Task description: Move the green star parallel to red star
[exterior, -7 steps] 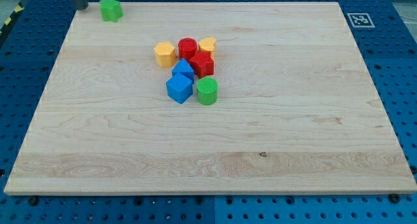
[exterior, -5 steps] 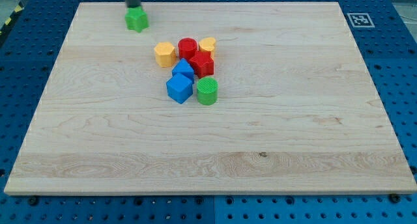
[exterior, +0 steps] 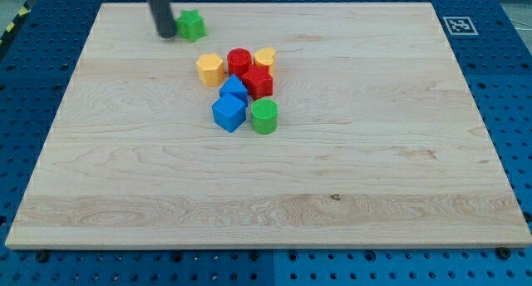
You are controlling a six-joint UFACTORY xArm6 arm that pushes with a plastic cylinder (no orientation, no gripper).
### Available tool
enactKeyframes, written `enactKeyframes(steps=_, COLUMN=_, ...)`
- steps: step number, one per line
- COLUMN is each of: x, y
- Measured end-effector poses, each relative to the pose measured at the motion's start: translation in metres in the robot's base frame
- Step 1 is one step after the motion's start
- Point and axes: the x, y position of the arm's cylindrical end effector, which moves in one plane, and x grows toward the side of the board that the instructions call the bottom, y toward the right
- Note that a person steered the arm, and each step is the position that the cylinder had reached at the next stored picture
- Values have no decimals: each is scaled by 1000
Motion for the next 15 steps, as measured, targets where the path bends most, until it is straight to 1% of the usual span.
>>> enactKeyframes(steps=1, x=-1, y=43)
enactKeyframes(steps=2, x=-1, y=15)
enactKeyframes(steps=3, x=-17, y=-20)
enactKeyframes(steps=4, x=-34, y=-6)
enactKeyframes(steps=5, x=-34, y=38)
enactKeyframes(steps=7, x=-31, y=213)
enactKeyframes(steps=8, x=-27, y=259)
enactKeyframes(steps=9, x=-45, y=244)
enactKeyframes(steps=10, x=-68, y=178)
enactKeyframes(steps=11, x=-68, y=102)
enactKeyframes(steps=12, x=-52, y=103)
enactKeyframes(steps=13, x=-13, y=159)
enactKeyframes(steps=14, x=47, y=233)
enactKeyframes(steps=15, x=64, y=276)
